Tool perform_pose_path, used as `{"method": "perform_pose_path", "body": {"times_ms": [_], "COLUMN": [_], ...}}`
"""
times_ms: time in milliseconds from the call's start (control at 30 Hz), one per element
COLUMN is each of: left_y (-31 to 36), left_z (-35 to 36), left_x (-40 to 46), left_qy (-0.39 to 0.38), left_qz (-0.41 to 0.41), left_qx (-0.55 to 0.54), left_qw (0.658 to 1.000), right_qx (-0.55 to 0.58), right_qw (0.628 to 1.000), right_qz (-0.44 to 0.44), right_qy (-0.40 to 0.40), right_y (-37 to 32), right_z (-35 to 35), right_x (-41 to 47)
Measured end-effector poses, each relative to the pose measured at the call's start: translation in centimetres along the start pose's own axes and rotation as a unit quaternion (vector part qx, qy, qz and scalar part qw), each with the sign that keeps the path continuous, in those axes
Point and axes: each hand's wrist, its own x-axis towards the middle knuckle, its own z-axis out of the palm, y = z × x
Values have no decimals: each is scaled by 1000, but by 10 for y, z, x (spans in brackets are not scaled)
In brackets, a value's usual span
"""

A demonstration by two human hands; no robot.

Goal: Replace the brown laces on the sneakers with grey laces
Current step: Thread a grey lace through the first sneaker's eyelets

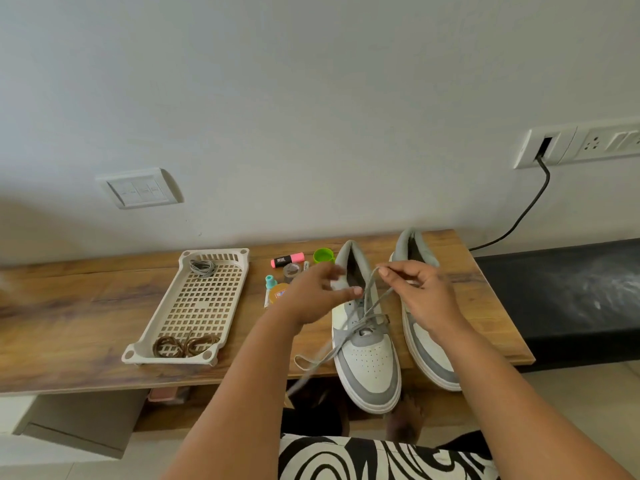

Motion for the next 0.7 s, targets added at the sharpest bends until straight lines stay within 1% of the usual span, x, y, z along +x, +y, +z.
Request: {"method": "perform_pose_path", "body": {"times_ms": [33,67,100,133,167,233,267,300,367,433,467,567,633,700], "left_y": [4,5,6,7,5,6,7,8,11,12,11,5,4,3], "left_z": [4,8,13,19,24,31,31,29,23,17,16,15,15,17], "left_x": [0,2,3,4,5,4,4,5,6,8,9,8,7,6], "left_qy": [-7,-7,-7,-16,-38,-101,-119,-122,-101,-89,-88,-95,-105,-95], "left_qz": [51,91,111,113,101,51,30,14,-13,-20,-7,39,42,39], "left_qx": [-9,22,56,70,59,-31,-82,-133,-249,-320,-321,-255,-216,-183], "left_qw": [999,996,992,991,992,993,989,983,963,943,943,961,970,978], "right_qx": [-42,-78,-97,-102,-95,-64,-51,-50,-80,-103,-113,-150,-166,-170], "right_qw": [998,992,986,983,983,989,991,992,989,986,984,972,965,963], "right_qz": [-52,-102,-137,-153,-155,-135,-122,-116,-122,-132,-140,-181,-203,-209], "right_qy": [10,16,19,20,21,15,13,15,25,19,11,-3,4,7], "right_y": [-1,-2,-3,-4,-4,-3,-1,2,9,13,14,16,15,14], "right_z": [3,6,9,12,14,14,13,11,6,1,0,1,3,5], "right_x": [0,0,1,0,-1,-2,-1,-1,2,5,5,5,6,6]}}
